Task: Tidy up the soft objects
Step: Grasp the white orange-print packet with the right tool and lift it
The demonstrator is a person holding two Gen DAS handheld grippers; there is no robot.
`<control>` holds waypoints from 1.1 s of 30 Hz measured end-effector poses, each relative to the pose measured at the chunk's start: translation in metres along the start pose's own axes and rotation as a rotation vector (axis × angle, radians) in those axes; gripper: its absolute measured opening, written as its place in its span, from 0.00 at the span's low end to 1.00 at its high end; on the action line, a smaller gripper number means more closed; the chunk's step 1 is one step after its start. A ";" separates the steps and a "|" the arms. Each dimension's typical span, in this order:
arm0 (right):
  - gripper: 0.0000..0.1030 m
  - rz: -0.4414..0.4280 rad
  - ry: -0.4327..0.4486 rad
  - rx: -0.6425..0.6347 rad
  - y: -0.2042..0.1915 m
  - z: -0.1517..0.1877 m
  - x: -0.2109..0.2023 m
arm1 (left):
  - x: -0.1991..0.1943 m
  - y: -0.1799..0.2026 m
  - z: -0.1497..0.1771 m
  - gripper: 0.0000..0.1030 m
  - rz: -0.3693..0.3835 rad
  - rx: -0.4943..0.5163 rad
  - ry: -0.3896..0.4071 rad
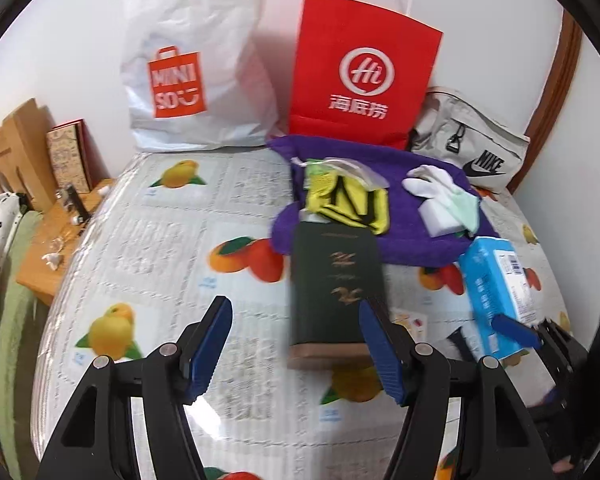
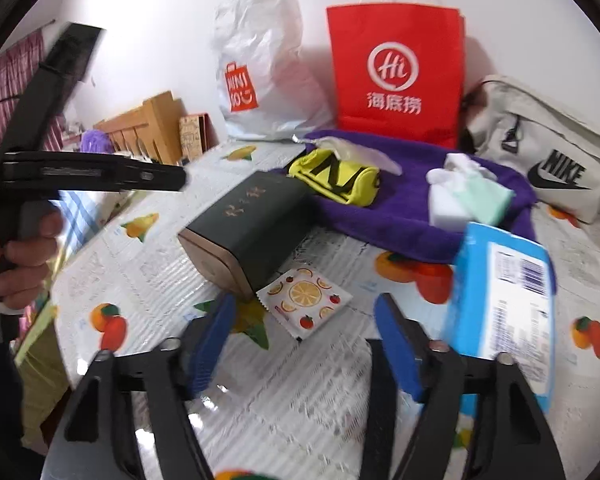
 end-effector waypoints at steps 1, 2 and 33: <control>0.75 0.002 -0.005 -0.011 -0.002 0.000 0.009 | 0.000 -0.008 0.002 0.62 -0.004 -0.008 0.000; 0.76 0.002 -0.014 -0.019 -0.004 0.000 0.017 | 0.001 -0.013 0.004 0.62 -0.005 -0.013 -0.001; 0.39 -0.022 -0.171 -0.212 -0.025 0.014 0.088 | 0.018 -0.049 0.030 0.62 0.116 -0.123 -0.058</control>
Point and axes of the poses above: each gripper's, at about its wrist camera, not at the fingertips, and x roughly the way its jaws point, y to its right, z to its underside, the point moved 8 cm from there along x, roughly the way its jaws point, and after that the axes turned 3 degrees about z, right-handed, at the moved point
